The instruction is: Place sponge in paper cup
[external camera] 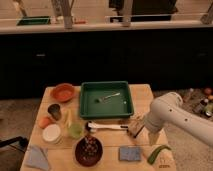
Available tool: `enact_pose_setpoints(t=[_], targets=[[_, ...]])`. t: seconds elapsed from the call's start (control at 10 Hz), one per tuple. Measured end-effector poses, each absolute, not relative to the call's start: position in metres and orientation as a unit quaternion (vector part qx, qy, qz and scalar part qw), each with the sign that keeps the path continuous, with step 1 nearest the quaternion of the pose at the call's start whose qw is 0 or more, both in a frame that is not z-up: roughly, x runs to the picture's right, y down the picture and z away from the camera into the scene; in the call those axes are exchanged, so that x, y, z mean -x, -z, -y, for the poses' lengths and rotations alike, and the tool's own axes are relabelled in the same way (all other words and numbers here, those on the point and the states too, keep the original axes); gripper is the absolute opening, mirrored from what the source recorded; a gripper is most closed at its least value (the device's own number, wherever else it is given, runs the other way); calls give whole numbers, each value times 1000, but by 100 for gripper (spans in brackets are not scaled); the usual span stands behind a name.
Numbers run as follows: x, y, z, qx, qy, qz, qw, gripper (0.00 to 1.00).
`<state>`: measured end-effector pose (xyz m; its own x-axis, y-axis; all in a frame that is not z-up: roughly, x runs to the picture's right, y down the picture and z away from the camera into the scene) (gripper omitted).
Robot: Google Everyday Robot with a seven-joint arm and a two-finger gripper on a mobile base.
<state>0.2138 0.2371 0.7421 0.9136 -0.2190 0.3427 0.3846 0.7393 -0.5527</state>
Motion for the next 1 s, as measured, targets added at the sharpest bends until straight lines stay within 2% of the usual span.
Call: enact_pose_setpoints(t=[0.3,0.7,1.0], targets=[[-201,-735,-239,347,157,74,922,80],[-189,-722,-274,376,93,10,922,80],[-181,-712,-284,362,45,1,931,80]])
